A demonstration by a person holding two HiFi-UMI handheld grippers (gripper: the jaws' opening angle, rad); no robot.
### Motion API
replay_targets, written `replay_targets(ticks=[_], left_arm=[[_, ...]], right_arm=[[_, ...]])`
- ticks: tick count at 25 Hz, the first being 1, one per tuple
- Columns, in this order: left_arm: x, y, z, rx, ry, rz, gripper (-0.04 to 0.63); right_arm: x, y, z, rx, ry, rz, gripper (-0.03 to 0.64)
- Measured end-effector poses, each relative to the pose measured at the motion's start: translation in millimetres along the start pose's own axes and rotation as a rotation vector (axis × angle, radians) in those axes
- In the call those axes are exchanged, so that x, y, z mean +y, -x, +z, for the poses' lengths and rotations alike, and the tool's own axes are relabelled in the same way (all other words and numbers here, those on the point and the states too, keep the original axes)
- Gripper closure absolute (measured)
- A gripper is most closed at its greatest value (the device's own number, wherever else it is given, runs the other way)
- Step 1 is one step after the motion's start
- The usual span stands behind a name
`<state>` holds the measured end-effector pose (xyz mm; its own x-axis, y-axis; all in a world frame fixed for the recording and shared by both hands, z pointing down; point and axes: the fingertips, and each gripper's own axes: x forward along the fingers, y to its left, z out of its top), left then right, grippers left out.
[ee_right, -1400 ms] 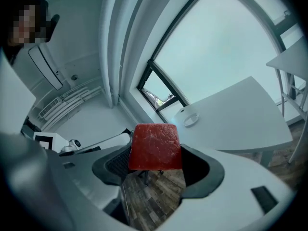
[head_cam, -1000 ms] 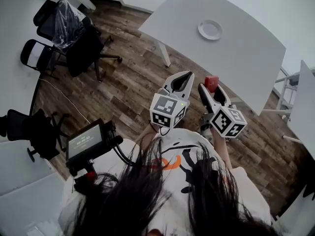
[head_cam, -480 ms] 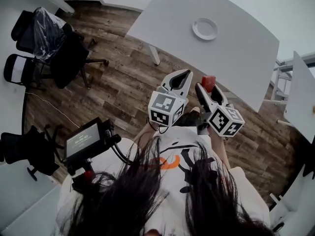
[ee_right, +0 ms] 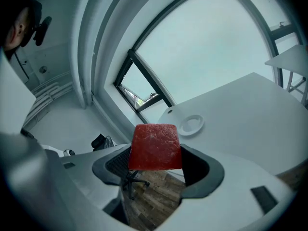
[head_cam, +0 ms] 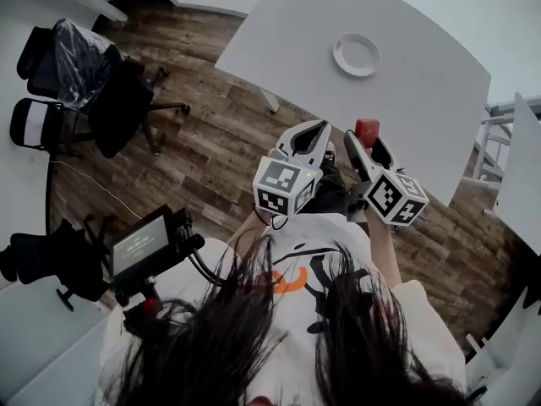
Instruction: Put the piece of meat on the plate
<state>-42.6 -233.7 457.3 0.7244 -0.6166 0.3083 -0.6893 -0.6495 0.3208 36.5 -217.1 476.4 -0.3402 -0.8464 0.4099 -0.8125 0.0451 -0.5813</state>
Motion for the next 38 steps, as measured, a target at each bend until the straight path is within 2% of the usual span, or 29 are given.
replay_targets(ticks=[3, 6, 11, 17, 28, 38], left_arm=[[14.1, -20.9, 12.0, 0.000, -0.026, 0.012, 0.589], [27.5, -46.6, 22.9, -0.001, -0.021, 0.026, 0.590], [37.4, -95.2, 36.0, 0.007, -0.027, 0.011, 0.589], [60.8, -143.5, 44.7, 0.039, -0.063, 0.044, 0.589], [79.0, -176.5, 43.8, 0.078, -0.011, 0.085, 0.589], [83.2, -177.0, 39.0, 0.083, 0.015, 0.112, 0.589]], right_arm=[[-11.4, -20.0, 19.5, -0.005, 0.002, 0.003, 0.310], [-22.7, -41.5, 38.5, 0.010, 0.026, 0.008, 0.310], [-56.6, -79.6, 65.1, 0.057, 0.070, -0.007, 0.310], [-99.7, -137.9, 84.2, 0.132, 0.146, -0.036, 0.310], [-144.5, -227.1, 63.3, 0.324, 0.369, -0.081, 0.310], [-164.6, -252.6, 41.3, 0.433, 0.488, -0.127, 0.310]])
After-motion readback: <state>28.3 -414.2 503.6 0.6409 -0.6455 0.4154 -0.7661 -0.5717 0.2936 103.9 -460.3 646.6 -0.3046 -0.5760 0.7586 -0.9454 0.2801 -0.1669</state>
